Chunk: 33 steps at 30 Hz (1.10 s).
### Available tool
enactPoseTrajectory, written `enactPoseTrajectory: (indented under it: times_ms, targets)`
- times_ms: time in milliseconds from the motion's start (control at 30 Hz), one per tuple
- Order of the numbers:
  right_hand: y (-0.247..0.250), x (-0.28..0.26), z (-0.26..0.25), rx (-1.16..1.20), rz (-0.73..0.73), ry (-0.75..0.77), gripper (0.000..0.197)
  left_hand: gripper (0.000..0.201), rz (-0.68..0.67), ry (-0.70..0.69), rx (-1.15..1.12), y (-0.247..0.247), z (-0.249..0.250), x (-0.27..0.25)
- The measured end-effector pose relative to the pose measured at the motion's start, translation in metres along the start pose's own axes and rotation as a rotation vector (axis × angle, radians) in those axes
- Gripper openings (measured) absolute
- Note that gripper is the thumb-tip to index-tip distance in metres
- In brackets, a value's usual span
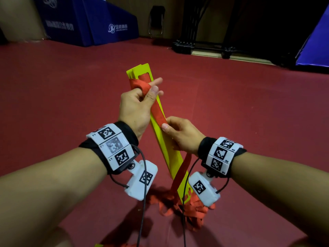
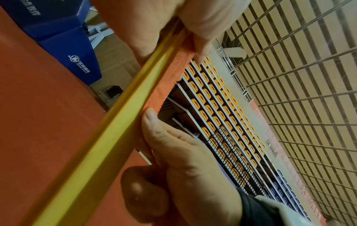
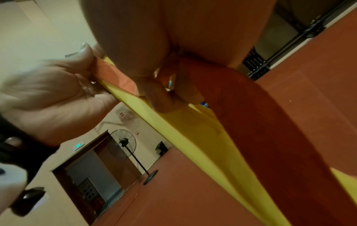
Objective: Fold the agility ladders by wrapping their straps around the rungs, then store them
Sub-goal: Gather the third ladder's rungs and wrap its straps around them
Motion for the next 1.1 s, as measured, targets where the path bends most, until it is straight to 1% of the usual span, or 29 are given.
enactPoseTrajectory:
  times_ms: [100,167,267,300,367,433,500,567,633,700,767,867,900,967,1033,1100]
  targets:
    - [0.002,-0.001,-0.002,-0.03,0.007,0.018,0.019,0.012,-0.041,0.026,0.012,0.0,-0.001,0.001]
    - [0.003,-0.002,-0.001,-0.032,0.017,0.022,0.02,0.015,-0.044,0.037,0.037,0.0,-0.004,0.0]
    - [0.007,0.0,0.0,0.002,0.061,0.007,0.023,0.012,-0.045,0.062,0.049,-0.001,-0.006,-0.002]
    - [0.009,0.001,-0.001,0.017,0.083,0.004,0.024,0.018,-0.046,0.062,0.042,-0.002,-0.005,-0.003]
    - [0.016,0.002,-0.004,0.051,0.129,0.005,0.024,0.025,0.0,0.08,0.023,0.001,-0.006,-0.004]
    - [0.021,0.002,-0.007,0.092,0.154,0.012,0.023,0.026,0.07,0.111,0.032,0.004,-0.008,-0.004]
    - [0.021,0.0,-0.01,0.108,0.152,0.022,0.021,0.031,0.078,0.12,0.048,0.006,-0.013,-0.004]
    - [0.018,-0.001,-0.011,0.096,0.136,0.034,0.021,0.031,-0.017,0.132,0.105,0.002,-0.016,-0.007]
    - [0.014,-0.001,-0.01,0.078,0.123,0.03,0.027,0.022,-0.121,0.155,0.211,-0.003,-0.019,-0.01]
    - [0.013,0.0,-0.008,0.06,0.128,0.017,0.034,0.02,-0.14,0.182,0.26,-0.003,-0.022,-0.01]
    - [0.013,0.0,-0.008,0.053,0.142,0.007,0.035,0.016,-0.109,0.199,0.275,0.001,-0.024,-0.009]
    - [0.014,0.001,-0.011,0.071,0.149,-0.018,0.027,0.009,-0.052,0.197,0.279,0.003,-0.02,-0.009]
    - [0.013,0.0,-0.011,0.09,0.141,-0.036,0.025,0.012,-0.03,0.193,0.28,0.003,-0.019,-0.009]
    - [0.011,-0.002,-0.008,0.116,0.098,-0.076,0.027,0.016,0.002,0.184,0.28,0.003,-0.017,-0.009]
    - [0.007,-0.005,-0.002,0.105,0.052,-0.114,0.031,0.016,0.036,0.185,0.252,0.005,-0.016,-0.007]
    - [0.005,-0.009,0.004,0.1,0.03,-0.154,0.03,0.014,0.082,0.176,0.227,0.01,-0.014,-0.004]
Point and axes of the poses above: each hand's wrist, its own x-axis towards the middle knuckle, its own y-axis out of the back of the hand, z = x × y, the point moved 4 cm from there along x, towards the middle knuckle, and after that the axes turned 7 degrees about -x, right-handed, at the moved point
